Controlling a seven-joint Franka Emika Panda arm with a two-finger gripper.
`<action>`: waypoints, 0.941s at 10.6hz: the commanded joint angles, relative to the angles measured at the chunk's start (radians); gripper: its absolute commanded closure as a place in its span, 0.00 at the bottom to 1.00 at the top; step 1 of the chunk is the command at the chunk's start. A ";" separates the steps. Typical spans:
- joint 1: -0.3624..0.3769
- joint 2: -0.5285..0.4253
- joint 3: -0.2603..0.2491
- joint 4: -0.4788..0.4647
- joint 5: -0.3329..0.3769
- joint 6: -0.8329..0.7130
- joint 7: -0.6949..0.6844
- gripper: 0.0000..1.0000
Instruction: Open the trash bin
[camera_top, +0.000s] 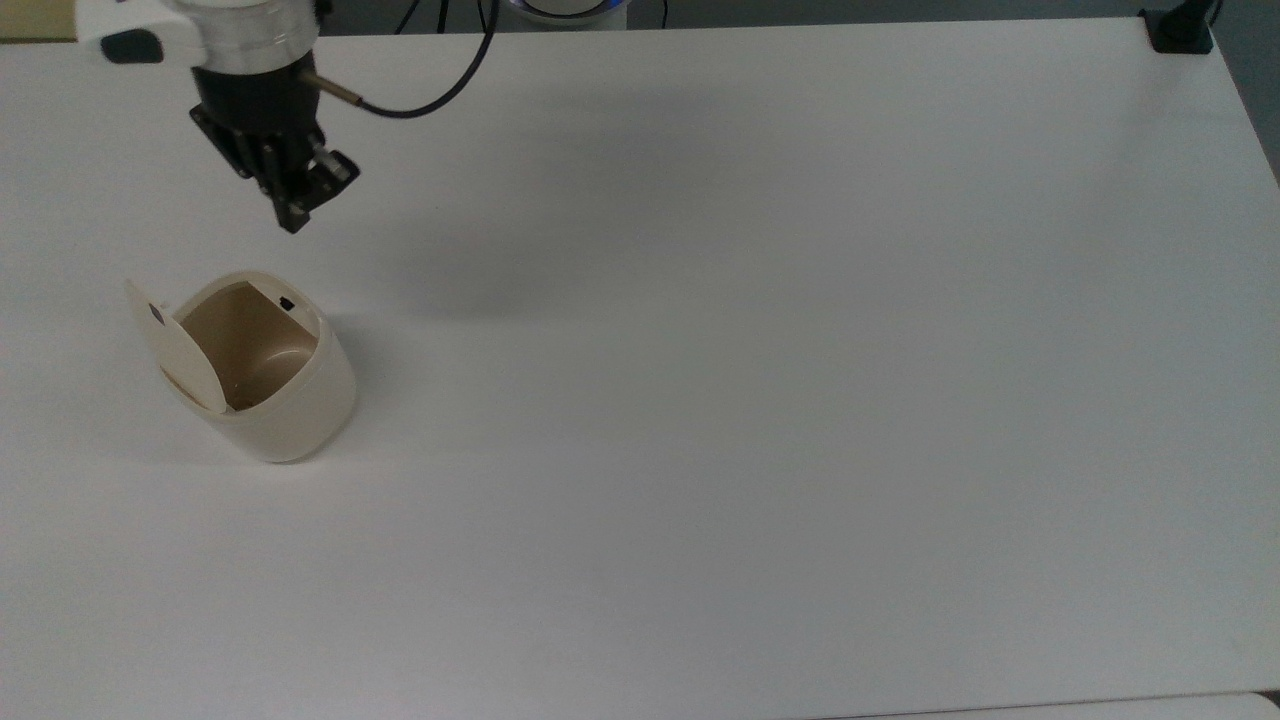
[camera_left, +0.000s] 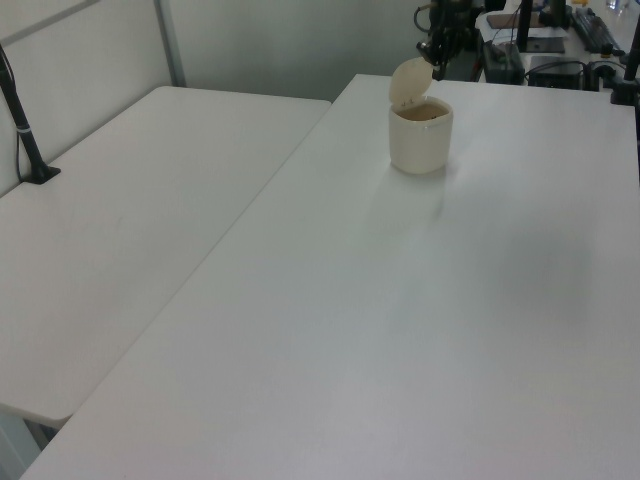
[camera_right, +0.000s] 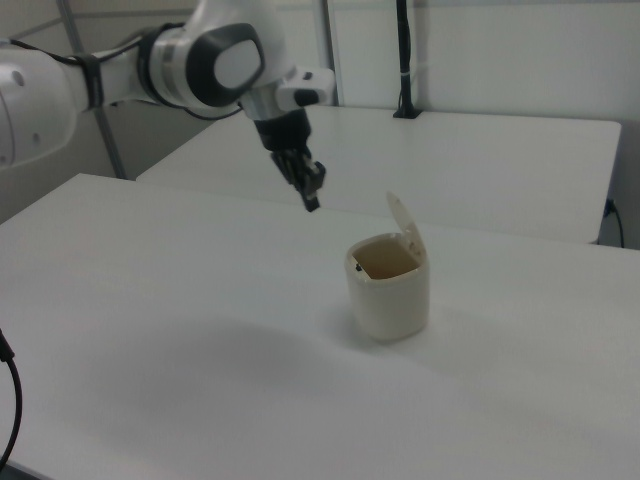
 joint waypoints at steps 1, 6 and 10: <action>0.098 -0.078 -0.006 -0.016 -0.003 -0.144 -0.116 1.00; 0.194 -0.155 -0.004 -0.025 0.034 -0.292 -0.317 0.93; 0.205 -0.160 -0.004 -0.024 0.035 -0.302 -0.308 0.36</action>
